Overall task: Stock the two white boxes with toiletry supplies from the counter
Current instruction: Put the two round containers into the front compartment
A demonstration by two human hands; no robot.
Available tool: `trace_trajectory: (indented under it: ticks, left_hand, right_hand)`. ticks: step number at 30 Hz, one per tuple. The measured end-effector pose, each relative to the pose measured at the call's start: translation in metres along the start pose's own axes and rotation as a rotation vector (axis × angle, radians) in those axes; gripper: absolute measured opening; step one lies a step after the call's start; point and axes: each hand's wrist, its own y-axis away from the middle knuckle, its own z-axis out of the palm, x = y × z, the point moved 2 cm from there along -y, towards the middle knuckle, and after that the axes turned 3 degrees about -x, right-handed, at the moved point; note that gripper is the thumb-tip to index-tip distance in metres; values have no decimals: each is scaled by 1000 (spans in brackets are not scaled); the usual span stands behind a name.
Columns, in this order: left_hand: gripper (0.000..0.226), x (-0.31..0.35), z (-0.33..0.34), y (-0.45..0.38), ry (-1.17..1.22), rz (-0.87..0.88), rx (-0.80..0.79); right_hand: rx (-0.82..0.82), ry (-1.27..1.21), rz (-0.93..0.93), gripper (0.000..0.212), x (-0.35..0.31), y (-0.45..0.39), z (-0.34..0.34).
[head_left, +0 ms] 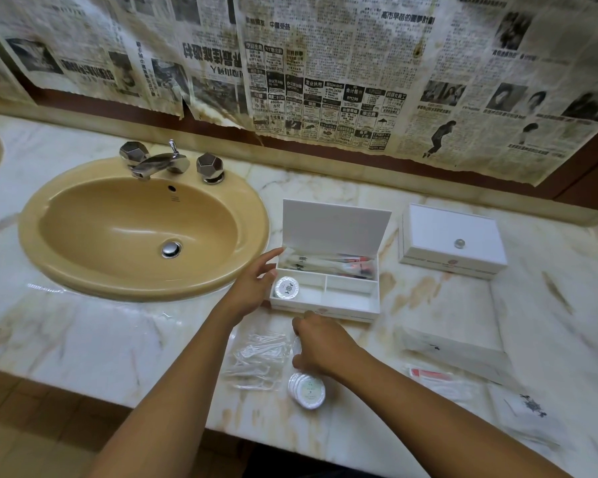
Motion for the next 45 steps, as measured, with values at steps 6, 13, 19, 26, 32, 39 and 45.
trace_trajectory:
  ticks: [6,13,19,26,32,39,45]
  left_hand:
    - [44,-1,-1,-1,6,15,0]
    - [43,0,-1,0,113,-14,-14]
    - [39,-1,-2,0,86,-15,-21]
    - [42,-1,-2,-2,35,13,-24]
    - [42,-2,-2,-2,67,-10,-31]
    - [42,-1,-2,-1,59,-26,-23]
    - [44,-1,0,0,24,-30,-10]
  right_hand:
    - [97,-62,-44,38,-12,0,-20]
    - [358,-218,-16,38,-17,-18,-60]
    - [328,-216,49,39,-14,-36,-65]
    - [306,-222,52,34,-6,-41,-54]
    - [299,-293,41,36,-2,-39,-53]
    - [257,-230,-13,34,-12,-4,-54]
    - [117,-153,-33,39,-14,29,-29]
